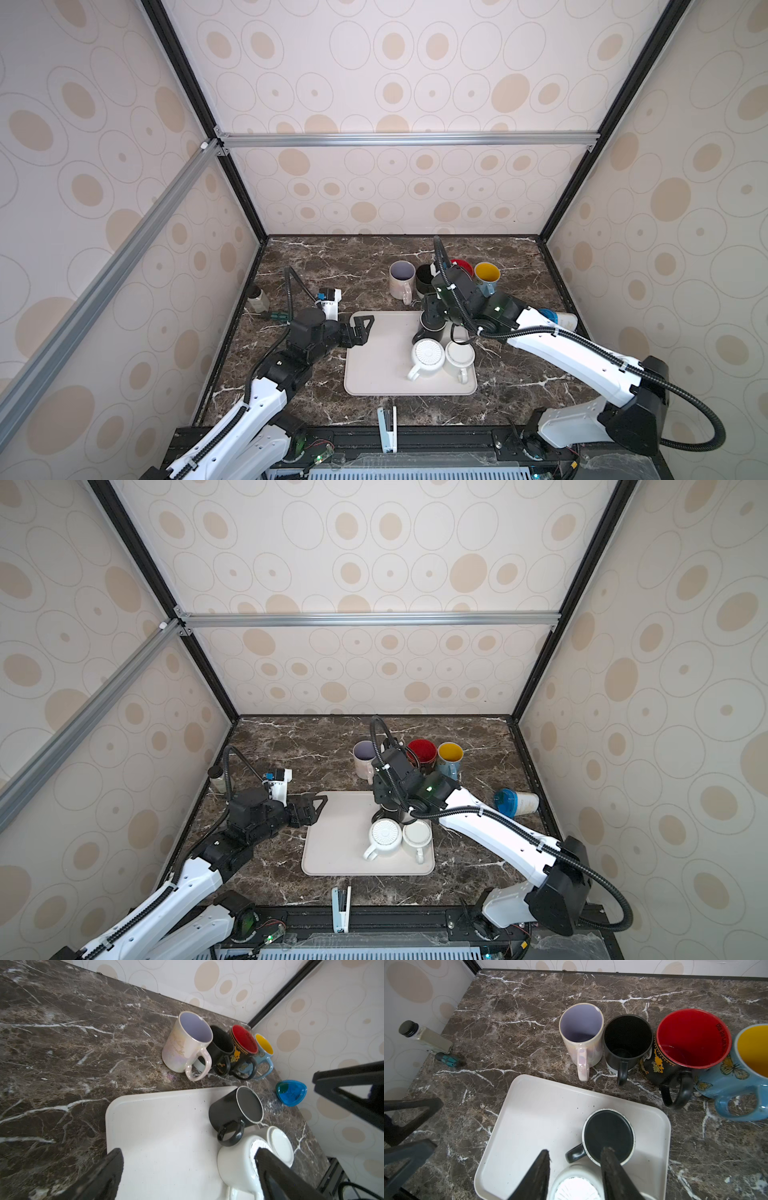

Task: Turn the mug right side up
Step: 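Open the right gripper and draw it back over the tray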

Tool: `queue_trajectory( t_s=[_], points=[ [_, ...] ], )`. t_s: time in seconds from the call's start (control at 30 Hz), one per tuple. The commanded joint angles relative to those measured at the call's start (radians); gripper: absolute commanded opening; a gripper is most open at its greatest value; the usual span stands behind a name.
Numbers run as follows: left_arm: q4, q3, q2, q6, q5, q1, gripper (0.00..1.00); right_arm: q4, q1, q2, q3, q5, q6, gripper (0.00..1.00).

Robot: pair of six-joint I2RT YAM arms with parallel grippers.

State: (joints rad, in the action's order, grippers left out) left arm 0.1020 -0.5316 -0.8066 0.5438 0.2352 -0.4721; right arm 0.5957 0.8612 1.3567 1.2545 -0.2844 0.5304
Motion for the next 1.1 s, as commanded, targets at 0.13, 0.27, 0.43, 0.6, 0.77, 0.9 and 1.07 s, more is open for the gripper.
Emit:
queue_trajectory(
  t_s=[0.13,0.27,0.43,0.6,0.77,0.9,1.07],
  points=[
    [0.162,-0.093,0.020,-0.051,-0.086,-0.197,0.99,0.114,0.029,-0.105,-0.104,-0.080,0.044,0.43],
    [0.182,-0.105,0.003,-0.016,-0.121,-0.305,0.96,0.093,0.029,-0.153,-0.169,-0.088,0.085,0.42],
    [0.209,-0.133,-0.049,0.010,-0.212,-0.453,0.94,0.115,0.033,-0.184,-0.208,-0.054,0.126,0.41],
    [0.207,-0.150,-0.103,0.018,-0.318,-0.570,0.85,0.125,0.033,-0.250,-0.260,-0.074,0.140,0.41],
    [0.156,-0.149,-0.180,0.011,-0.350,-0.637,0.69,0.141,0.033,-0.296,-0.284,-0.120,0.142,0.41],
    [0.120,-0.164,-0.240,0.012,-0.364,-0.672,0.59,0.125,0.033,-0.302,-0.301,-0.134,0.143,0.41],
    [0.098,-0.177,-0.298,0.017,-0.349,-0.691,0.58,0.125,0.033,-0.279,-0.299,-0.133,0.146,0.41]
  ],
)
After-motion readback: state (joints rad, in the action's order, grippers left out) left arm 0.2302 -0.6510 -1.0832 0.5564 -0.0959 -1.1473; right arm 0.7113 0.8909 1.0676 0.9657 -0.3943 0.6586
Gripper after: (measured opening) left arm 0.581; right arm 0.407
